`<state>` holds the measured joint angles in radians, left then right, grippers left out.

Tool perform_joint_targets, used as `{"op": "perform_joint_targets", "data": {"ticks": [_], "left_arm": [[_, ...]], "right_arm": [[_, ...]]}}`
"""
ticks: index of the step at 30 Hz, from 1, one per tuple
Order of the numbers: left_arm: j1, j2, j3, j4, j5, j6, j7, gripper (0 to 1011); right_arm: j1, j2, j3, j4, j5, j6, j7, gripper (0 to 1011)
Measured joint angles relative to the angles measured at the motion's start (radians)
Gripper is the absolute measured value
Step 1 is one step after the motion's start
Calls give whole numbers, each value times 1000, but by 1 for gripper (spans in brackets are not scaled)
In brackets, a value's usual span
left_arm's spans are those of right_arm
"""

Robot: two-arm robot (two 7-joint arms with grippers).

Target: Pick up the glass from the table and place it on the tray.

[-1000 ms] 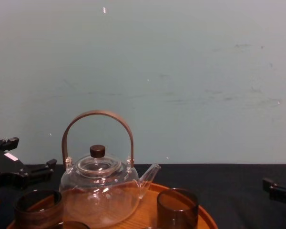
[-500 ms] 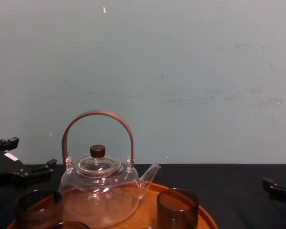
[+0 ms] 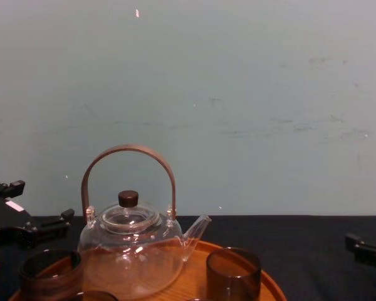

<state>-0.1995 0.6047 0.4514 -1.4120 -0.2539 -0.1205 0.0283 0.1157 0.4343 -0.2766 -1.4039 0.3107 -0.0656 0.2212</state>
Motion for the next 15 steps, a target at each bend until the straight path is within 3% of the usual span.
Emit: {"op": "perform_joint_targets", "data": {"ticks": [15], "left_arm": [[0,0,0,0,0,0,0,1002]], "right_arm": [[0,0,0,0,0,0,0,1002]]}}
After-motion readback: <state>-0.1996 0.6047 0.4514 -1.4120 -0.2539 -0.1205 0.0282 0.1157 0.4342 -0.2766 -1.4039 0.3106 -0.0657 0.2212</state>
